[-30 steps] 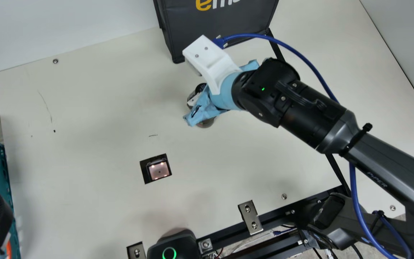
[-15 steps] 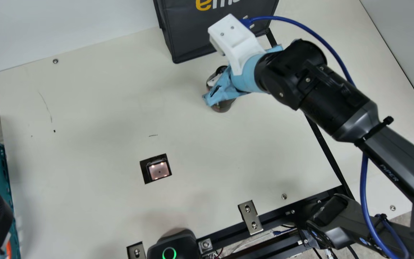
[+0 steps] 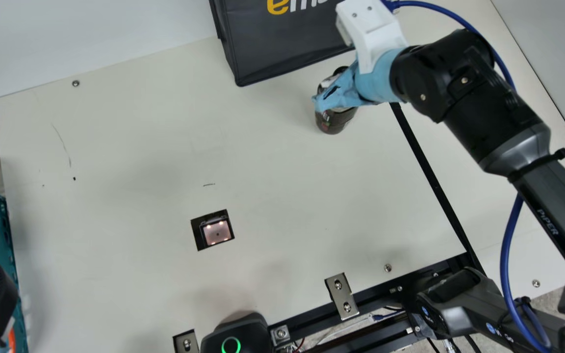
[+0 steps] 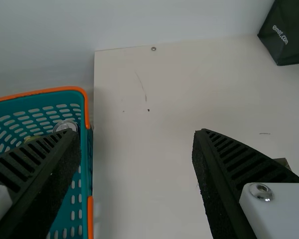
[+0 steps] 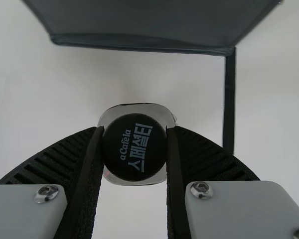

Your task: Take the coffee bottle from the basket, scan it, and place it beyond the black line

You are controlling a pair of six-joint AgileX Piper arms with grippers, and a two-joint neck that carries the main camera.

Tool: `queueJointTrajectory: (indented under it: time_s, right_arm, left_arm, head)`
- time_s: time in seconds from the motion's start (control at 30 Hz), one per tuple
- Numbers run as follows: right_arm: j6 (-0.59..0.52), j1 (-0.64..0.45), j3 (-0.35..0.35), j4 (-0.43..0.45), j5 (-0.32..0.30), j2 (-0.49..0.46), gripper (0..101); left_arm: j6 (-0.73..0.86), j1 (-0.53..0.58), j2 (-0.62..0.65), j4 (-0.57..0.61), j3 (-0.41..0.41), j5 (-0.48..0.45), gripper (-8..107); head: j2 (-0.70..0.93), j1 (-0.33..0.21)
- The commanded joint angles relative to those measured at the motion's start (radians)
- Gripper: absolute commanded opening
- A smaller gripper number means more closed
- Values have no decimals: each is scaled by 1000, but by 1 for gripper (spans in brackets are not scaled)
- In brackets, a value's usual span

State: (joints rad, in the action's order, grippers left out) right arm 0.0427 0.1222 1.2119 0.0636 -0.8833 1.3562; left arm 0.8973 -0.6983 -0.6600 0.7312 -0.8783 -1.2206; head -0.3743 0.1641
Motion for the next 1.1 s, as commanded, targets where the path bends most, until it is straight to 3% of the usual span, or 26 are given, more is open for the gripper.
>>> queueJointTrajectory:
  time_s: [0.0, 0.6, 1.07]
  right_arm:
    - [-4, -50, 0, -4, 5, 1, 0]
    - [-76, -334, 44, -62, 14, 51, 0]
    - [-97, -464, 146, -60, 22, 158, 0]
  left_arm:
    - [0, 0, 0, 0, 0, 0, 90]
    - [0, 0, 0, 0, 0, 0, 90]
    - [0, 0, 0, 0, 0, 0, 90]
  head:
    - [-2, -26]
    - [-2, -26]
    - [-2, -26]
